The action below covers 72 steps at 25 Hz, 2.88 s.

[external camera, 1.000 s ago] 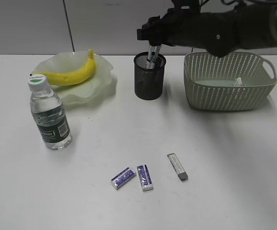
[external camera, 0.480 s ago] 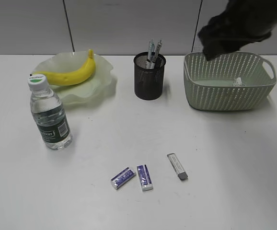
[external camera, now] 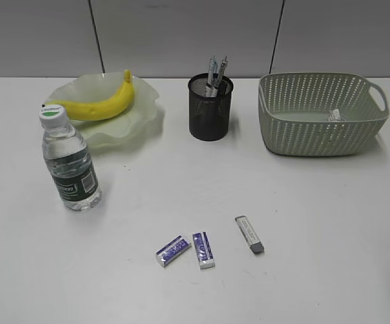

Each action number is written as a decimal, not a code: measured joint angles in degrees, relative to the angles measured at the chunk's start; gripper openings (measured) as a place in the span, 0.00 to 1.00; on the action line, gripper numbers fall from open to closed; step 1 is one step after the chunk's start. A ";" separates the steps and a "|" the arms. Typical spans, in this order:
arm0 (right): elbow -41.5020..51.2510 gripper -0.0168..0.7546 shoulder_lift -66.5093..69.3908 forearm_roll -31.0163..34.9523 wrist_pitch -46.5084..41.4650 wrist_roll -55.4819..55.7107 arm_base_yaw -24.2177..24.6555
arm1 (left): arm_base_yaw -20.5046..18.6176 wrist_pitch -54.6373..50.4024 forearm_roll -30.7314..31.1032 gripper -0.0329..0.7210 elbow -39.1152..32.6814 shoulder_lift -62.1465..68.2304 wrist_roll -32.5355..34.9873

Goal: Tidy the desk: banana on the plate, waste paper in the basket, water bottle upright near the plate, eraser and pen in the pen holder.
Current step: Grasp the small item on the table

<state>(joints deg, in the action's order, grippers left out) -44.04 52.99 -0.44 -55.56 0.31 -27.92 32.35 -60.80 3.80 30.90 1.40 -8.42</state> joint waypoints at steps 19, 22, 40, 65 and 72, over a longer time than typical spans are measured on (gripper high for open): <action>14.77 0.52 -53.17 1.00 -3.65 -0.31 0.00 | 0.00 5.04 -12.01 0.45 1.70 21.23 12.97; 14.80 0.52 -53.40 0.44 -3.75 -0.31 0.00 | 0.00 12.58 -15.48 0.45 3.77 34.04 13.62; 14.87 0.51 -53.40 0.02 -3.82 0.00 0.00 | 14.28 22.31 -9.93 0.56 24.91 92.62 16.52; 14.87 0.51 -53.40 0.02 -3.89 0.07 0.00 | 14.59 26.44 -8.89 0.50 34.31 113.47 16.52; 14.87 0.51 -53.40 0.02 -3.89 0.07 0.00 | 14.41 26.19 -8.03 0.28 34.75 113.59 16.52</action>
<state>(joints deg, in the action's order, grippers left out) -29.17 -0.41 -0.42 -59.45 0.37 -27.92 46.77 -34.61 -4.23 65.66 114.98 8.11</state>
